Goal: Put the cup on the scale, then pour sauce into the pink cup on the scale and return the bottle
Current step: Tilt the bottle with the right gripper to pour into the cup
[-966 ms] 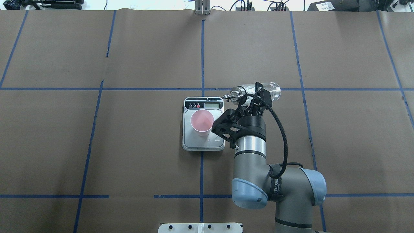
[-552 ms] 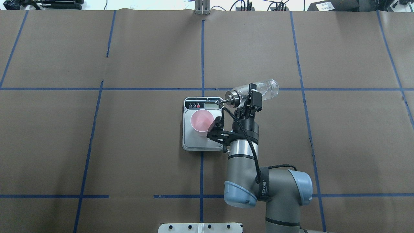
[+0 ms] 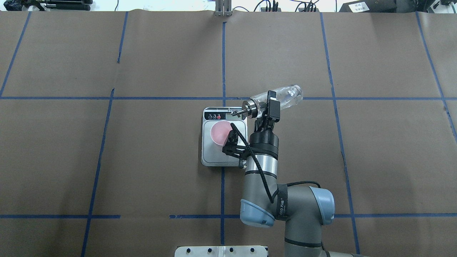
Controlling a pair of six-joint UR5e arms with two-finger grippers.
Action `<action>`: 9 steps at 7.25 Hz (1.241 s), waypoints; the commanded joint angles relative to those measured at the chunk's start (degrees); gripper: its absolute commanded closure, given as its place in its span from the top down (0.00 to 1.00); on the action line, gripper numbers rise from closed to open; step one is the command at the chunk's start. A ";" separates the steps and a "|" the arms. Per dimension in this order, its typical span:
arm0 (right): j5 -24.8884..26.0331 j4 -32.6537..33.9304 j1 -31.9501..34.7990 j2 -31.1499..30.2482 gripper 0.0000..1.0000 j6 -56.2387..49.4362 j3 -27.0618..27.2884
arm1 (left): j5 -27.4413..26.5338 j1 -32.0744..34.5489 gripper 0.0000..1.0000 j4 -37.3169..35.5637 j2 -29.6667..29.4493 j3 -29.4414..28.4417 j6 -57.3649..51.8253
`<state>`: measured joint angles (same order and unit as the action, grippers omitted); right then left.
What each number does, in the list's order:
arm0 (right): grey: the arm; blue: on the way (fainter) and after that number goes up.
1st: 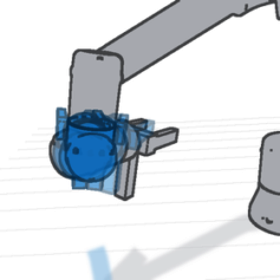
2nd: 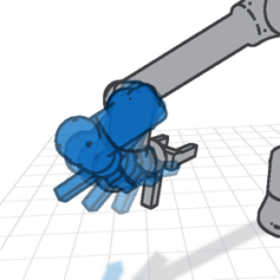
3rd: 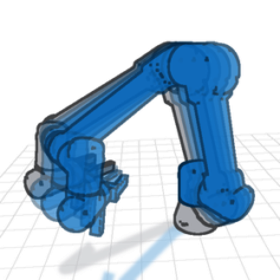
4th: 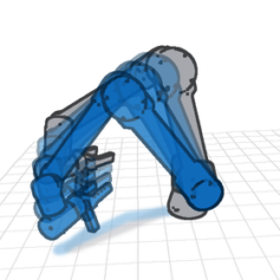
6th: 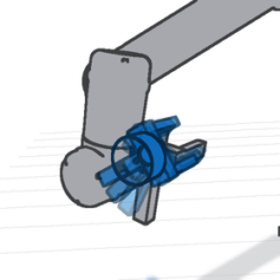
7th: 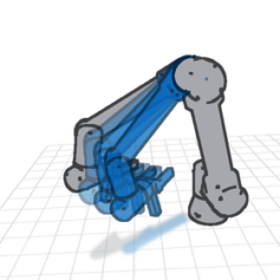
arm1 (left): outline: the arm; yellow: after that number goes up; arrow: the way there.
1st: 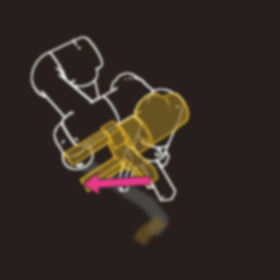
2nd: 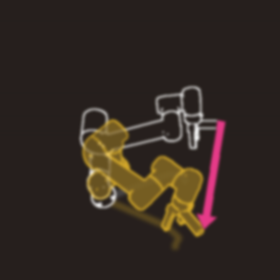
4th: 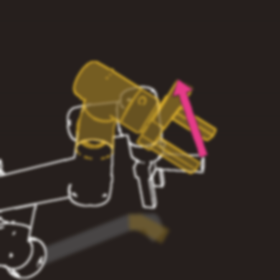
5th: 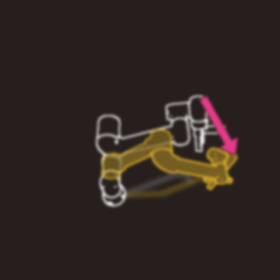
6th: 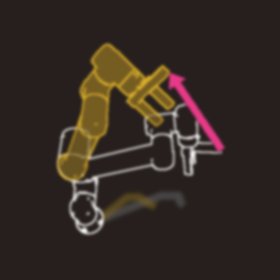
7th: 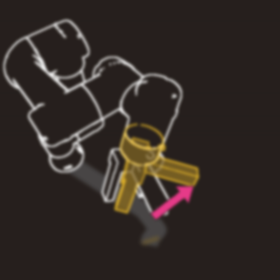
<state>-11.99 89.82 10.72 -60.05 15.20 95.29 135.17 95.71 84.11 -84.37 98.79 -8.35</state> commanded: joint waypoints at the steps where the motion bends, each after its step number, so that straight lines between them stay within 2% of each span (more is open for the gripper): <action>1: 2.40 0.00 0.00 -0.06 0.00 -2.45 -1.68 | 0.00 0.00 1.00 0.00 0.08 0.00 0.00; 4: 4.34 -0.09 -0.26 -0.15 0.00 -6.49 -1.68 | 0.09 0.00 1.00 -0.09 0.08 0.00 0.00; 6: 6.35 -0.18 -0.26 -0.07 0.00 -12.79 -1.68 | 0.09 0.00 1.00 -0.09 0.08 0.08 0.00; 9: 6.80 -0.26 -0.44 -0.42 0.00 -13.09 -1.68 | 0.09 0.00 1.00 -0.18 0.08 0.00 -0.09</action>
<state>-5.35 89.63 10.35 -60.37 2.33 93.60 135.26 95.71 83.95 -84.29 98.83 -8.39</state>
